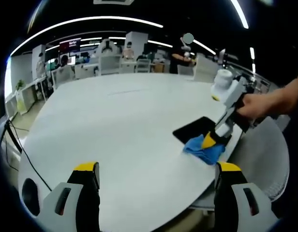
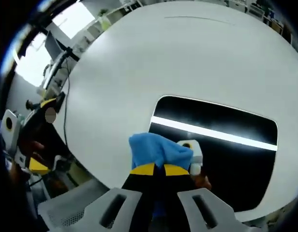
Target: Wipe the mirror surface with the cleaning cloth until all visible marks leave the cleaned area.
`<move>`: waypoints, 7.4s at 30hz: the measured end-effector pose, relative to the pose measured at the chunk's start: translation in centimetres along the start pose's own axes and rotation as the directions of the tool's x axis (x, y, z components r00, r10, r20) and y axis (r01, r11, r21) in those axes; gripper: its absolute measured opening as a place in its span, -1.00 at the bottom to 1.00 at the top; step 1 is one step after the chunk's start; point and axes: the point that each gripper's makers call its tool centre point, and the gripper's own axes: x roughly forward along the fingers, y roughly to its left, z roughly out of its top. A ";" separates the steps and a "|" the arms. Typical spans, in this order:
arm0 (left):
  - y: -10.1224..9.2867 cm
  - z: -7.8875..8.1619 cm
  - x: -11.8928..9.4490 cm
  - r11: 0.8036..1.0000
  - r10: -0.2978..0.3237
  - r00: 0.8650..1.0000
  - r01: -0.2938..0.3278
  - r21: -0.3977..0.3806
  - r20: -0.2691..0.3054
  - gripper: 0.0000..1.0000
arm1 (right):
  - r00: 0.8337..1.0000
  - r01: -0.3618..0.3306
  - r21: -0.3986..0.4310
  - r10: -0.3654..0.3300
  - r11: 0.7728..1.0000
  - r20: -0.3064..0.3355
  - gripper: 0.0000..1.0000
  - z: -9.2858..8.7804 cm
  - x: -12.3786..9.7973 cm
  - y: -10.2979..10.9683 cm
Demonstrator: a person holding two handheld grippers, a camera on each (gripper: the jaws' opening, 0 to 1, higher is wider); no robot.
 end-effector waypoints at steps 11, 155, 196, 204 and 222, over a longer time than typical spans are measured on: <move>0.5 -0.6 -0.8 1.000 0.019 1.000 -0.019 -0.017 -0.005 0.99 | 1.000 0.017 -0.032 -0.016 0.999 0.015 -1.00 2.6 0.4 -0.6; -3.6 -0.1 0.5 1.000 0.010 1.000 -0.010 -0.002 -0.008 0.99 | 0.932 0.069 -0.279 0.038 0.958 0.359 -1.00 5.9 -1.4 -9.5; -5.1 0.5 1.9 0.999 -0.040 0.999 0.041 0.026 -0.031 0.99 | 0.954 0.106 -0.035 -0.092 0.994 0.285 -1.00 -2.6 -5.0 -14.1; -5.4 0.5 2.6 0.998 -0.054 0.997 0.055 0.038 -0.048 0.99 | 0.975 0.034 0.024 -0.038 0.999 0.217 -1.00 -6.8 -5.5 -12.1; -5.1 0.9 2.8 0.998 -0.052 0.998 0.053 0.034 -0.038 0.99 | 0.979 0.029 0.048 -0.038 0.998 0.198 -1.00 -8.1 -6.7 -14.6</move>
